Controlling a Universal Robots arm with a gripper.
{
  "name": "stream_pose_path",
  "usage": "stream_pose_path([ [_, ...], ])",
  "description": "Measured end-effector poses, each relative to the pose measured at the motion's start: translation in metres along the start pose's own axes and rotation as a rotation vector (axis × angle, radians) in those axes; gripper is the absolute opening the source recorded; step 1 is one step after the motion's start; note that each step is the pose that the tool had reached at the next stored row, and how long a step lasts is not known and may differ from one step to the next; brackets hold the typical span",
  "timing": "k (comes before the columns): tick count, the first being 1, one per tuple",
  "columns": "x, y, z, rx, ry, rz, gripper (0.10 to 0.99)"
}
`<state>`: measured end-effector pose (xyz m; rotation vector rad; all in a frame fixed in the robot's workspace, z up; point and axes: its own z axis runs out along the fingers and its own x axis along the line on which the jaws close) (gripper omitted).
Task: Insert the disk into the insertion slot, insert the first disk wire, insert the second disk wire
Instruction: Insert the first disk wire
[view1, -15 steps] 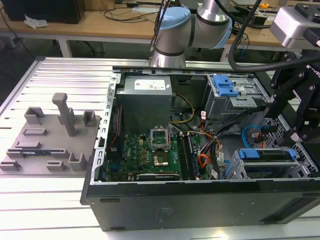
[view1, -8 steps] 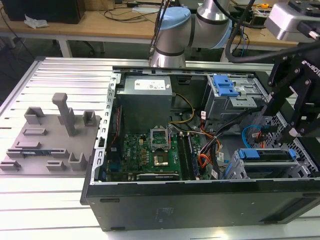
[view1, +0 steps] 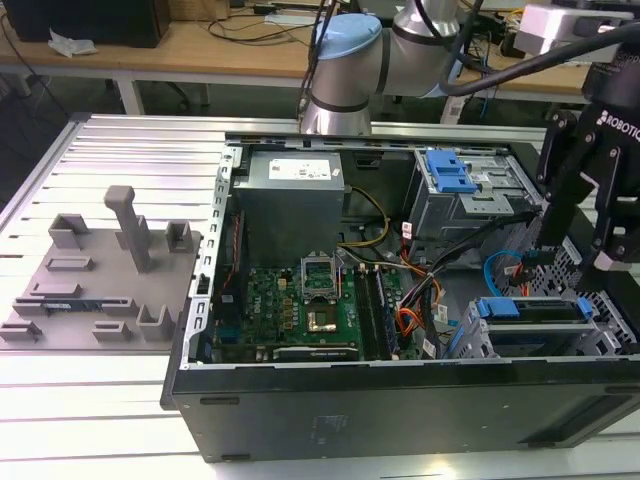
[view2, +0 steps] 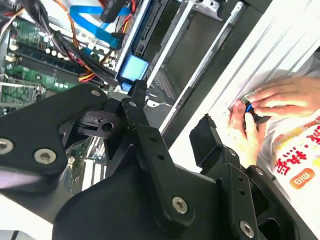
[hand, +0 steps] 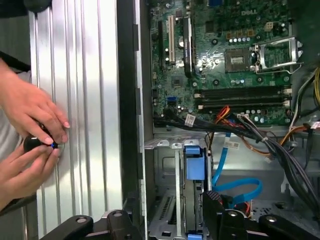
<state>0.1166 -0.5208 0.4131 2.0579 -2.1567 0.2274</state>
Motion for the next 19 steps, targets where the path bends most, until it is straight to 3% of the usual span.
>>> stream_pose_path([
  [7, -0.0013, 0.0001, 0.0012, -0.005, 0.0008, 0.059, 0.624],
  [10, -0.0137, 0.0006, -0.001, -0.004, 0.0182, 0.059, 0.624],
  [11, -0.0211, 0.0009, -0.0025, -0.004, 0.0224, 0.059, 0.624],
  [14, -0.0333, -0.0005, -0.0051, -0.003, 0.0234, 0.058, 0.624],
  [17, -0.036, -0.011, -0.0039, -0.003, 0.0236, 0.054, 0.624],
  [19, -0.0372, -0.0262, -0.0015, -0.003, 0.0256, 0.049, 0.624],
])
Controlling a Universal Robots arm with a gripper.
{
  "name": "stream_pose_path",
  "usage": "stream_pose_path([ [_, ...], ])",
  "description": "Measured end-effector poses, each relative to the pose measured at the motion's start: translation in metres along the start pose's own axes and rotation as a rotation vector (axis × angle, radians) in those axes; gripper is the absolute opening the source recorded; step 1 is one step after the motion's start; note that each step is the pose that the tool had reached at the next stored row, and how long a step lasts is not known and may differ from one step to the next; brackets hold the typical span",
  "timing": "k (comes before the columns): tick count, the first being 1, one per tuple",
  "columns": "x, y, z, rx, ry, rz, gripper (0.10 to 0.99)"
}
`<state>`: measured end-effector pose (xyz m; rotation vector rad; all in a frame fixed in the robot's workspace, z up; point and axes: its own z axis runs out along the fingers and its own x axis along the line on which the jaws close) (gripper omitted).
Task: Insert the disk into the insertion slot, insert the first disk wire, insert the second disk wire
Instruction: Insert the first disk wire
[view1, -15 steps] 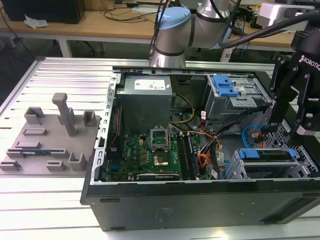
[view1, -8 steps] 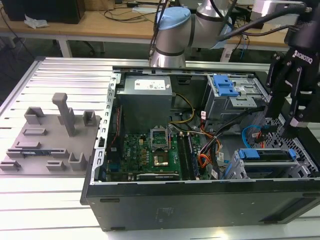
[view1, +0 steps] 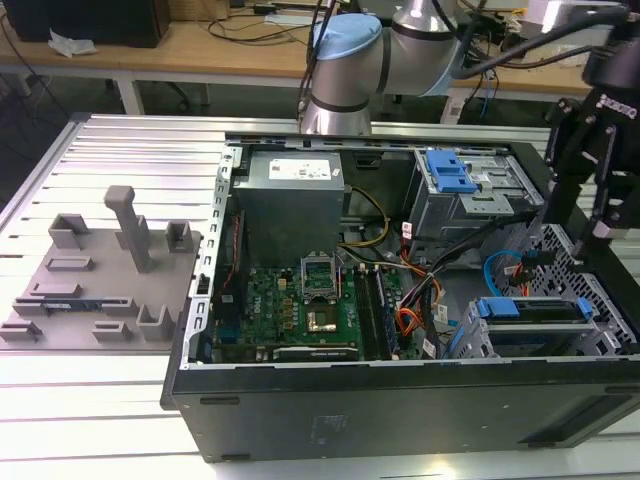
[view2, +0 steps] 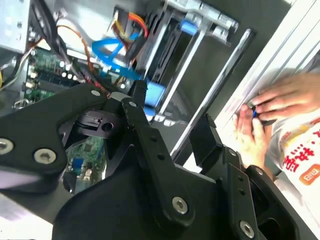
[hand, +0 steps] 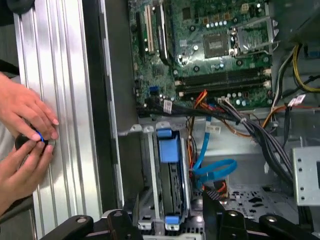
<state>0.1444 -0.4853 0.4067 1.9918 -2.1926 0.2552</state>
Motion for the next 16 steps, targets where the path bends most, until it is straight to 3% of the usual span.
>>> stream_pose_path([
  [2, -0.001, -0.0061, 0.0018, 0.001, 0.0079, 0.0, 0.624],
  [5, -0.0038, -0.0081, 0.0028, 0.005, 0.0349, 0.0, 0.624],
  [6, -0.0171, -0.0085, 0.0024, 0.006, 0.0515, 0.001, 0.624],
  [10, -0.0369, -0.0066, 0.0046, 0.006, 0.0519, 0.001, 0.624],
  [16, -0.0413, -0.0025, 0.0136, 0.01, 0.0516, 0.009, 0.624],
])
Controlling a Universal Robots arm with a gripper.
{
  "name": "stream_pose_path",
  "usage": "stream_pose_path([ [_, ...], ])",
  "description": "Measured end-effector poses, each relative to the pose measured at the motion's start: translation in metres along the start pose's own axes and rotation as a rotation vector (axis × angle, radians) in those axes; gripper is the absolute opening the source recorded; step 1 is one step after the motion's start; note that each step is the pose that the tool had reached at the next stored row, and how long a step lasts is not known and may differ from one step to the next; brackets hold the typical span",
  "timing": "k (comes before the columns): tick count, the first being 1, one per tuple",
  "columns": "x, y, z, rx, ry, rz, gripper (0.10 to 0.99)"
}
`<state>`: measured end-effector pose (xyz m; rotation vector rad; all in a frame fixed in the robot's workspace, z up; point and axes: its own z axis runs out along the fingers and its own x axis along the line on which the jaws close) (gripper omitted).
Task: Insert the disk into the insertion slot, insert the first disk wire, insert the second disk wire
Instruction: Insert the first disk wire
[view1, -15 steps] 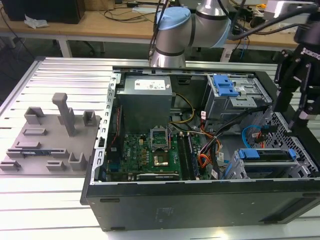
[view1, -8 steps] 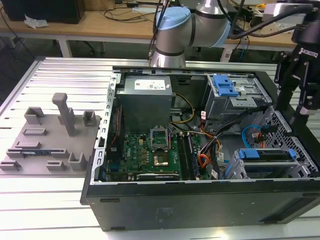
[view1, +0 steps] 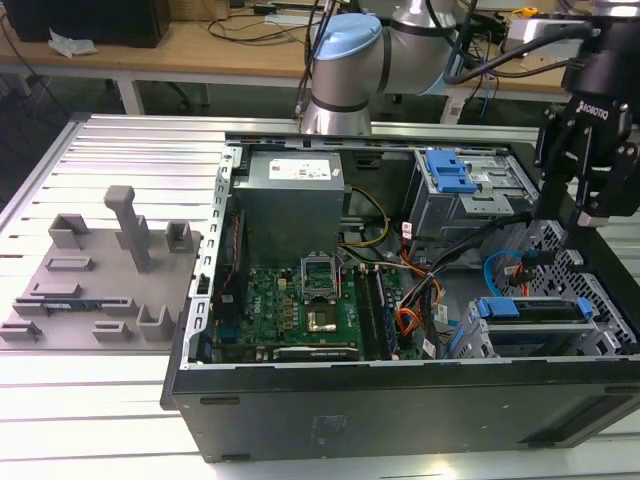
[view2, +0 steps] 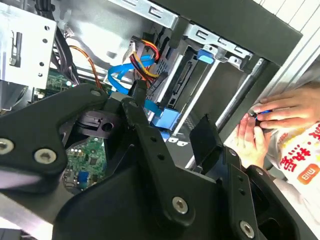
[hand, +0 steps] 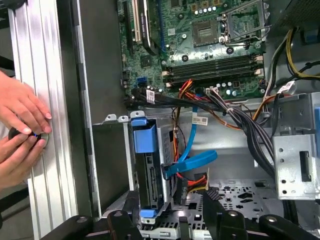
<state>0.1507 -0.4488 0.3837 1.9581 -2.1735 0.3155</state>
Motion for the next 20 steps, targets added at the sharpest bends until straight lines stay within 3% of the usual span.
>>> stream_pose_path([
  [4, -0.0024, 0.0005, 0.0082, 0.003, -0.0005, 0.003, 0.608],
  [5, -0.0029, 0.0005, 0.0096, 0.003, -0.0004, 0.004, 0.541],
  [7, -0.0038, 0.0006, 0.0129, 0.004, -0.0005, 0.004, 0.541],
  [8, -0.0045, 0.0007, 0.0151, 0.004, -0.0006, 0.004, 0.471],
  [15, -0.0075, -0.0003, 0.0237, 0.012, -0.0001, 0.007, 0.471],
  [20, -0.0102, -0.0004, 0.0252, 0.037, 0.0044, 0.017, 0.471],
])
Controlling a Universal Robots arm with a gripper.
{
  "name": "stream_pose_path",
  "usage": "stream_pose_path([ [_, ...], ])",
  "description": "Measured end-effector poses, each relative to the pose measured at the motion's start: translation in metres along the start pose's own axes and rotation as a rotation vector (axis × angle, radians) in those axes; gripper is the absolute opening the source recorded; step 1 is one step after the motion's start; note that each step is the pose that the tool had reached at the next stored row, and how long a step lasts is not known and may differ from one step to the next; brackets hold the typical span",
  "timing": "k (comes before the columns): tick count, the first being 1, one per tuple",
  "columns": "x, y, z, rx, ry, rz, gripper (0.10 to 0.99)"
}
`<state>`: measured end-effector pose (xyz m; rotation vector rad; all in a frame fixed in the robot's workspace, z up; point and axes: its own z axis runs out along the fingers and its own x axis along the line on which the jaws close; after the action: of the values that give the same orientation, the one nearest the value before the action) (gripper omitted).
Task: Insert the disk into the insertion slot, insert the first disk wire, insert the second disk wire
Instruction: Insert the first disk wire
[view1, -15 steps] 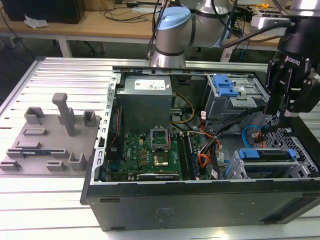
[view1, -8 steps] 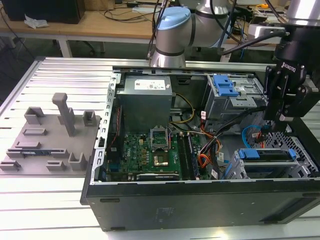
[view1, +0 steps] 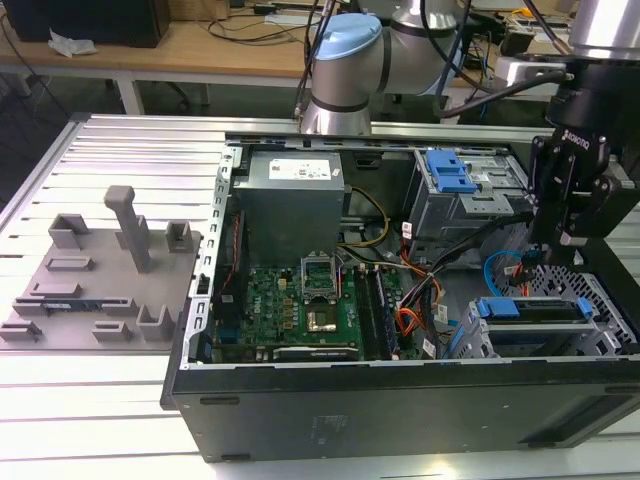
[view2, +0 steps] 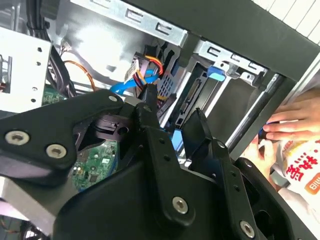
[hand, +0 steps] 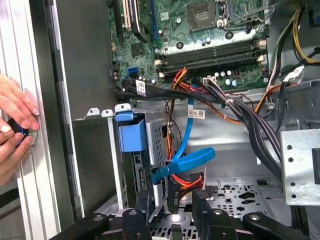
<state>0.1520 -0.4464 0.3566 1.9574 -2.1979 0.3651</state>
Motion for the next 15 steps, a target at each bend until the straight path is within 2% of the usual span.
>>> stream_pose_path([
  [2, -0.0003, 0.0008, 0.0009, 0.002, 0.0108, 0.011, 0.471],
  [5, -0.0113, 0.0028, -0.0014, 0.002, 0.0118, 0.013, 0.471],
  [6, -0.0151, 0.0033, -0.0011, 0.003, 0.0165, 0.013, 0.471],
  [10, -0.0177, 0.0053, 0.002, 0.005, 0.0273, 0.013, 0.471],
  [12, -0.019, 0.0061, 0.0023, 0.007, 0.0414, 0.012, 0.471],
  [14, -0.0231, 0.0071, 0.0011, 0.011, 0.0706, 0.011, 0.471],
  [15, -0.0248, 0.0082, 0.0008, 0.012, 0.08, 0.011, 0.471],
])
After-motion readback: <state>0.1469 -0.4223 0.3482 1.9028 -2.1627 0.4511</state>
